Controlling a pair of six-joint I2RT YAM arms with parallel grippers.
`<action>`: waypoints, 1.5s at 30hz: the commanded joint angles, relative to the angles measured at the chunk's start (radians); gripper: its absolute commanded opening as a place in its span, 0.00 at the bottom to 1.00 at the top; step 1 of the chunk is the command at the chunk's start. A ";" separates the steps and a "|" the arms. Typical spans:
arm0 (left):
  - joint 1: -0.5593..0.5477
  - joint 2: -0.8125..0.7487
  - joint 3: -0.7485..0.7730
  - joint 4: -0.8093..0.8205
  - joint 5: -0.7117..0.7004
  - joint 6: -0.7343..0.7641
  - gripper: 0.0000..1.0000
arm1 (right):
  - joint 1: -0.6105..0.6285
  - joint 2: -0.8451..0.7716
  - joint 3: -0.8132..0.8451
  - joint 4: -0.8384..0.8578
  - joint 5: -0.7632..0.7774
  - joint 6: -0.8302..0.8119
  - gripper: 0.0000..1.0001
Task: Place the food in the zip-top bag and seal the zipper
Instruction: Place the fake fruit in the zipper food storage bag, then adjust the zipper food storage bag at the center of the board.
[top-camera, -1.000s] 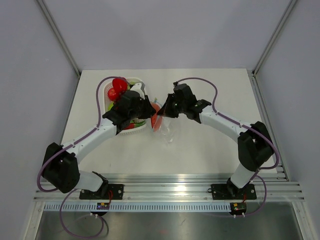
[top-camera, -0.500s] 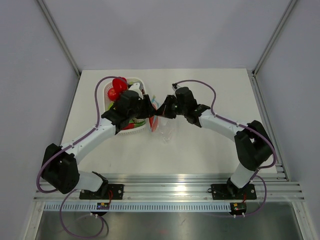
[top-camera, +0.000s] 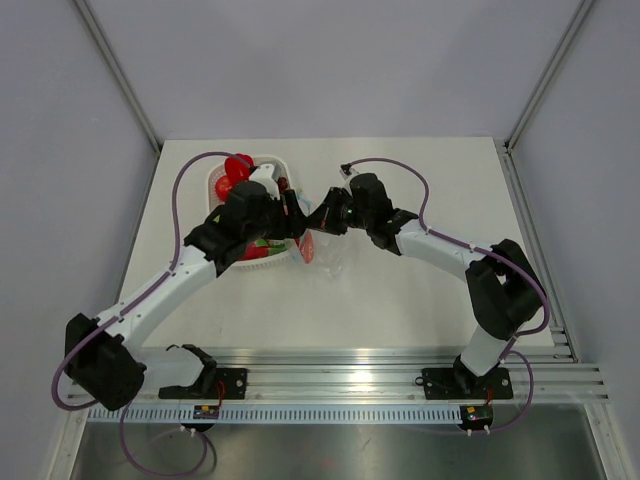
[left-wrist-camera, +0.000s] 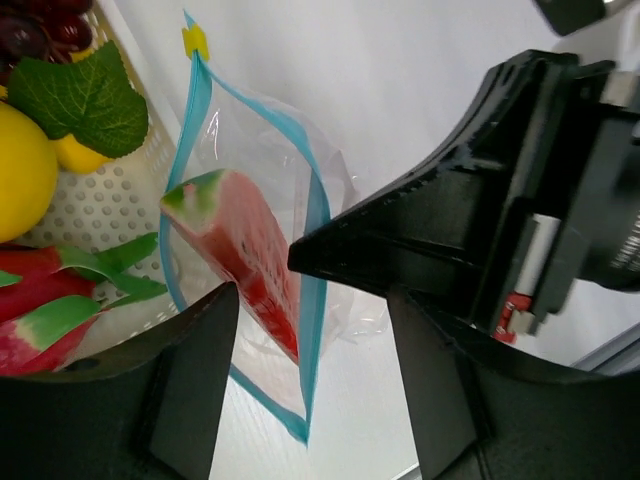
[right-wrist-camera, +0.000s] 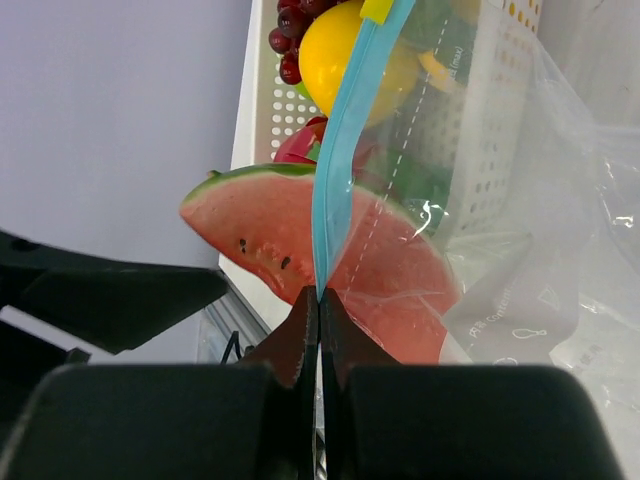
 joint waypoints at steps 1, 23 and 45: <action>0.000 -0.104 0.024 -0.023 -0.067 0.029 0.64 | 0.012 -0.013 0.022 0.073 -0.026 0.010 0.00; 0.180 -0.120 -0.251 0.181 0.123 -0.158 0.35 | 0.011 -0.001 0.045 0.058 -0.042 0.005 0.00; 0.177 0.054 -0.215 0.278 0.220 -0.172 0.00 | 0.012 -0.019 0.056 0.014 -0.029 -0.009 0.00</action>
